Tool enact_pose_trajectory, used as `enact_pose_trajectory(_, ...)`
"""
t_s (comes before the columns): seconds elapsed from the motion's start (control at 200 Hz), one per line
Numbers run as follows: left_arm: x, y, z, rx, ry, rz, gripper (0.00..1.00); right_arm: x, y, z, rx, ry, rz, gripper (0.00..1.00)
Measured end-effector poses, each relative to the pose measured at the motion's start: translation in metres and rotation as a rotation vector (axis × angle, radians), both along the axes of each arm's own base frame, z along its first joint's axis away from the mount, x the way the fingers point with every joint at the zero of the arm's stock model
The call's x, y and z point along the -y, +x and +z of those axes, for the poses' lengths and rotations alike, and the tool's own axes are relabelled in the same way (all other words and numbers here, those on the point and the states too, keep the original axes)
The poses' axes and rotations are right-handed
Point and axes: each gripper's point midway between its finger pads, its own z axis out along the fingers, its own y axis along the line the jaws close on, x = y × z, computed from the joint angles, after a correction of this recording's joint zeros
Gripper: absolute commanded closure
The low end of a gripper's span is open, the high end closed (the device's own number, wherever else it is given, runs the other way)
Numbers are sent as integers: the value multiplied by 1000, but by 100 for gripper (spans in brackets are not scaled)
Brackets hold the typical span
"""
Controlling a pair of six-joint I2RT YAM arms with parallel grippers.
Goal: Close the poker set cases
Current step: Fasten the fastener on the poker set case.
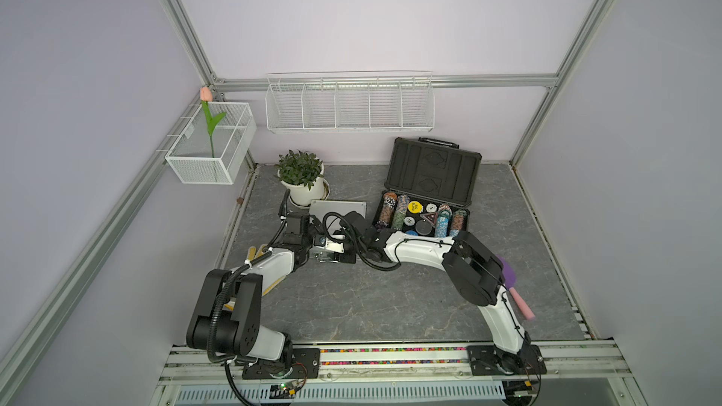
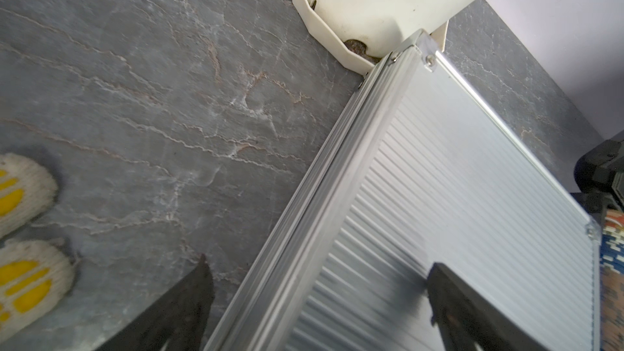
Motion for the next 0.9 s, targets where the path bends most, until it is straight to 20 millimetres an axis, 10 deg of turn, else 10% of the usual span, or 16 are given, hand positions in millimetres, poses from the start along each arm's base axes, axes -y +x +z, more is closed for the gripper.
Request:
enact_pose_trajectory(0.465, 1, -4, 0, 4, -6, -7, 0, 7, -2, 4, -96, -19, 16, 63)
enact_pose_trajectory(0.9, -7, -27, 14, -35, 93, -73, 0, 23, 21, 7, -207, 78, -158, 22)
